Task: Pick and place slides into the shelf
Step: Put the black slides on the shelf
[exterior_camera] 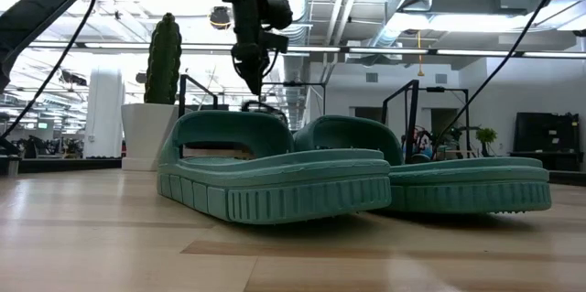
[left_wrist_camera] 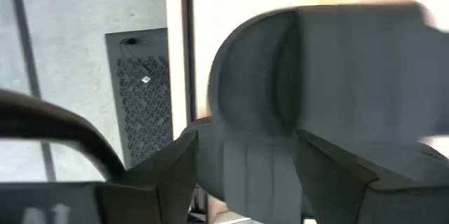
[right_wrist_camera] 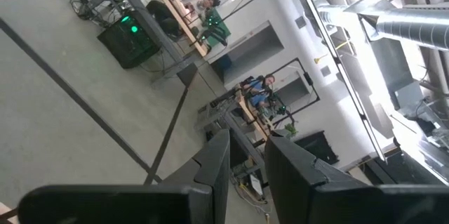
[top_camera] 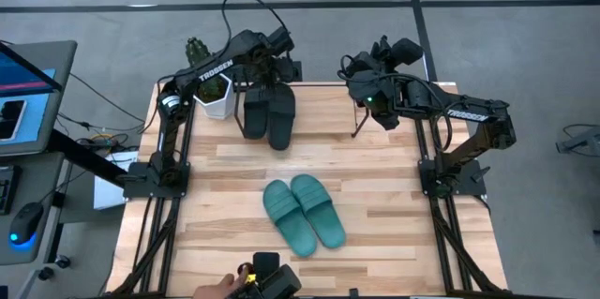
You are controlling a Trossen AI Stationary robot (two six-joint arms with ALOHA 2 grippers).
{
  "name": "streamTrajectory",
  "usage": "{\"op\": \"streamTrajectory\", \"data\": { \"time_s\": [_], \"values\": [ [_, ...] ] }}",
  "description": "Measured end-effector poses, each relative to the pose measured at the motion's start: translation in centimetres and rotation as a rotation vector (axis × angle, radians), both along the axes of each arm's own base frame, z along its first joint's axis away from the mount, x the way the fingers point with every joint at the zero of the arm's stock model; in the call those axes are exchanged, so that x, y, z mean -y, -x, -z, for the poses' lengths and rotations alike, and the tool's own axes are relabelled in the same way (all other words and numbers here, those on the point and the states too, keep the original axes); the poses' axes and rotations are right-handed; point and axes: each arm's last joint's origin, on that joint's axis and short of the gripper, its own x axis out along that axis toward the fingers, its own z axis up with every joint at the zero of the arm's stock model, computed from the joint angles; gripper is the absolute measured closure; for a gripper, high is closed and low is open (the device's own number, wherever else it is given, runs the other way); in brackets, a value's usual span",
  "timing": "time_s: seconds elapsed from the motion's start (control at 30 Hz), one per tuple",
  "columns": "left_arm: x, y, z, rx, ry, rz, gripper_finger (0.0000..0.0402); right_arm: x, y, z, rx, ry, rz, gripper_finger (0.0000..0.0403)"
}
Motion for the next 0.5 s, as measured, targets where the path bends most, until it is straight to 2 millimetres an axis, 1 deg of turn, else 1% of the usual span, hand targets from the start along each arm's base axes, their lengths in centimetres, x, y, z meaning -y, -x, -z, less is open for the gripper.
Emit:
{"op": "streamTrajectory", "data": {
  "time_s": [0.13, 0.37, 0.5],
  "values": [
    [-0.05, -0.05, -0.03, 0.001, -0.012, -0.003, 0.0173, 0.00, 0.00, 0.00, 0.000, 0.000, 0.000, 0.0321],
    [-0.05, -0.04, -0.02, -0.003, -0.016, -0.004, 0.0171, 0.00, 0.00, 0.00, 0.000, 0.000, 0.000, 0.0321],
    [-0.12, 0.06, -0.03, -0.032, -0.047, -0.023, 0.0171, 0.00, -0.01, 0.00, 0.000, -0.001, -0.002, 0.0321]
  ]
}}
